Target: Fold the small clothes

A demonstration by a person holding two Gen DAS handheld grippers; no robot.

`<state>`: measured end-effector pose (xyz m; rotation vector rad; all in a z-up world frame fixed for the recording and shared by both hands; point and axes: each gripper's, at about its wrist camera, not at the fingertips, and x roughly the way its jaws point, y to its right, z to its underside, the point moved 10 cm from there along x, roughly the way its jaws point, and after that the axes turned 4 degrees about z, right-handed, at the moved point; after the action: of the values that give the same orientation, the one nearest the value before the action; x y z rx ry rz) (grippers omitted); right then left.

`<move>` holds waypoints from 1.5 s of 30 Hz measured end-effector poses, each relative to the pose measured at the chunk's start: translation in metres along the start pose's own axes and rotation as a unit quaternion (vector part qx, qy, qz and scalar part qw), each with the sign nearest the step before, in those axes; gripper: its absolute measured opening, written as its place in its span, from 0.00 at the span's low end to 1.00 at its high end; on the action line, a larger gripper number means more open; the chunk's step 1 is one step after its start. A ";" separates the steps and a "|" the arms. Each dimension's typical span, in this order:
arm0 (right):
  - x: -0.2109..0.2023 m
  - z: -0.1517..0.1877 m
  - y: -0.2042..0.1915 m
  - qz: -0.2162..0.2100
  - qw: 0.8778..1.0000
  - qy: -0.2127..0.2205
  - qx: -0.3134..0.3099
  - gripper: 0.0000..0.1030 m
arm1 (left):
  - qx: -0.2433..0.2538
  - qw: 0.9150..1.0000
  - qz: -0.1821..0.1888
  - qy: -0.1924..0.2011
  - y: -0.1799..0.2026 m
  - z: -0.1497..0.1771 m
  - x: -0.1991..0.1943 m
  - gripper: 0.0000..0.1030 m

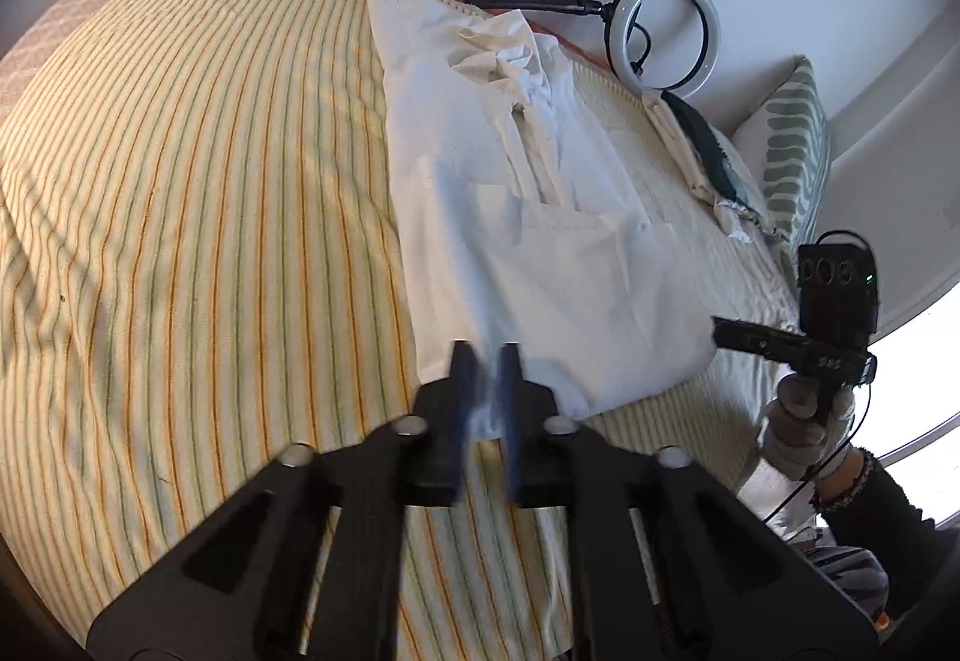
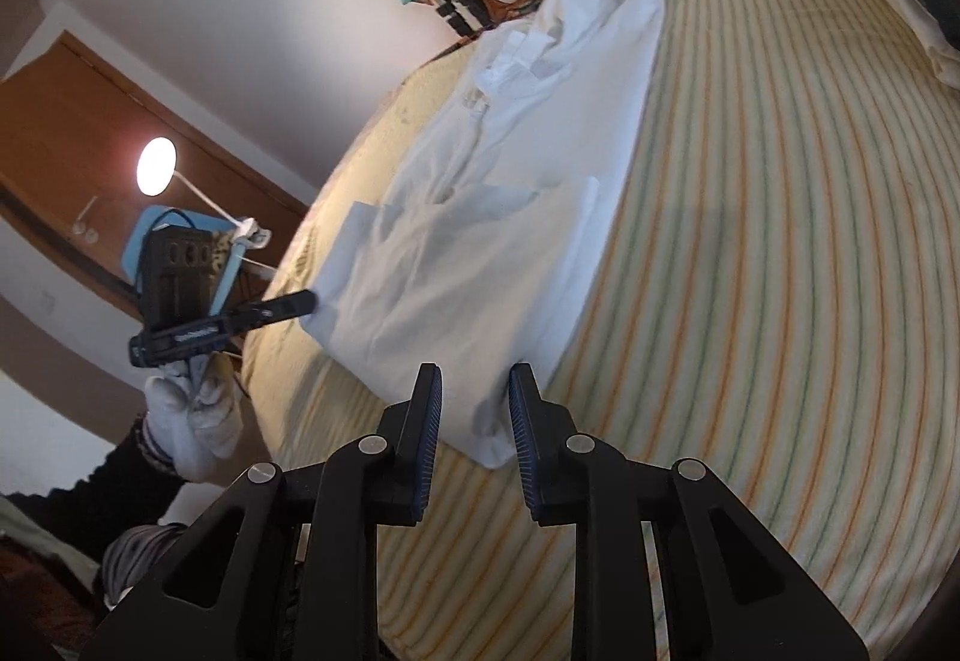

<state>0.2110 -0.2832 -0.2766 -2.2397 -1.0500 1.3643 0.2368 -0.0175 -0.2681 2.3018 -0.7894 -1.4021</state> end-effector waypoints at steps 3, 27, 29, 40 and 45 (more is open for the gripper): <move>-0.003 -0.005 -0.003 -0.004 1.000 0.003 -0.008 0.22 | 0.005 1.000 -0.009 -0.001 -0.003 0.003 0.000 0.05; 0.004 0.020 -0.001 0.022 0.997 -0.062 -0.049 0.02 | 0.022 0.999 -0.034 -0.003 -0.008 0.008 0.005 0.01; 0.010 0.027 0.004 0.030 0.996 -0.068 -0.039 0.02 | 0.021 0.999 -0.038 -0.006 -0.010 0.010 0.007 0.01; -0.016 0.023 -0.007 0.157 0.980 -0.062 -0.108 0.04 | 0.008 0.996 -0.077 0.037 -0.025 -0.003 -0.023 0.01; -0.015 -0.008 -0.042 0.149 0.976 -0.026 -0.154 0.06 | 0.047 0.996 -0.064 0.048 0.001 -0.021 -0.023 0.01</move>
<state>0.1958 -0.2649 -0.2386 -2.6919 -1.0362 1.4680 0.2472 -0.0050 -0.2415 2.5101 -0.7040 -1.3214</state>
